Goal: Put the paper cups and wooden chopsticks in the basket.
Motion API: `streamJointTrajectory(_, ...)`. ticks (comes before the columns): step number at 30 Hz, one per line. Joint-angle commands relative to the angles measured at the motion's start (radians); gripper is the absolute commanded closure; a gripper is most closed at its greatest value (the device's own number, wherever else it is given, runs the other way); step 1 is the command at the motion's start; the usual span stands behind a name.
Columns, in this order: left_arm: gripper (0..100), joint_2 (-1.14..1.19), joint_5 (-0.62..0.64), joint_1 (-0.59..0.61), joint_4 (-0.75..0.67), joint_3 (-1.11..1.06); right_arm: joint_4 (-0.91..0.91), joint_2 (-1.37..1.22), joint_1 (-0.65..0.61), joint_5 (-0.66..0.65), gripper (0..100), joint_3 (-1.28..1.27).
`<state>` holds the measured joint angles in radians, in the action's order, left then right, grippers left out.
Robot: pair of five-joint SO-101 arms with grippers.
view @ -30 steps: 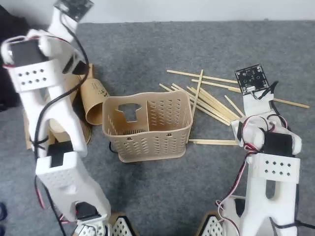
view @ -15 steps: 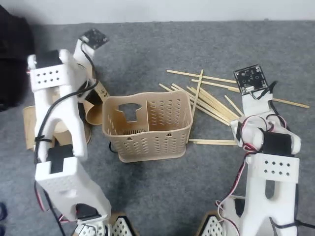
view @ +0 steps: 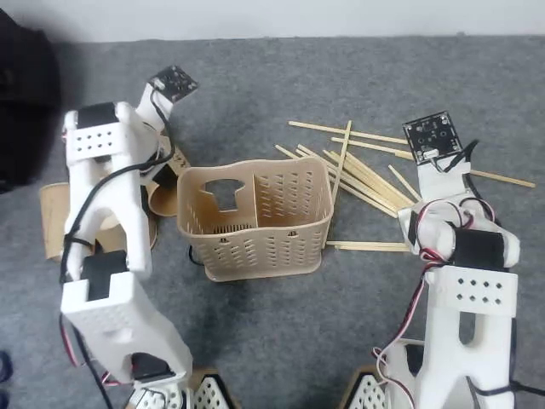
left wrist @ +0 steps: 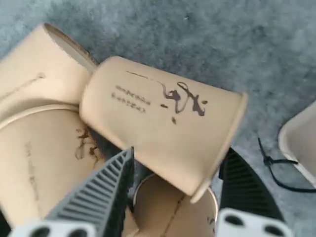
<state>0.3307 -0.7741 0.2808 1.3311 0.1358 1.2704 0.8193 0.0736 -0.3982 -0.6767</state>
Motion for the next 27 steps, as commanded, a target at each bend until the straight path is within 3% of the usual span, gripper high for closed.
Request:
streamJointTrajectory(1, 72, -0.069, -0.008, -0.018, -0.049, -0.001, -0.012, -0.002, -0.012, -0.006, 81.9, 0.009)
streamJointTrajectory(7, 73, -0.068, -0.012, -0.017, -0.049, 0.001, -0.013, -0.002, -0.012, -0.006, 81.9, 0.009)
streamJointTrajectory(17, 88, -0.069, -0.012, -0.021, -0.101, 0.004, -0.007, -0.002, -0.012, -0.005, 81.9, 0.009)
streamJointTrajectory(27, 89, -0.071, -0.005, -0.020, -0.094, 0.117, -0.007, -0.002, -0.012, -0.005, 81.9, 0.009)
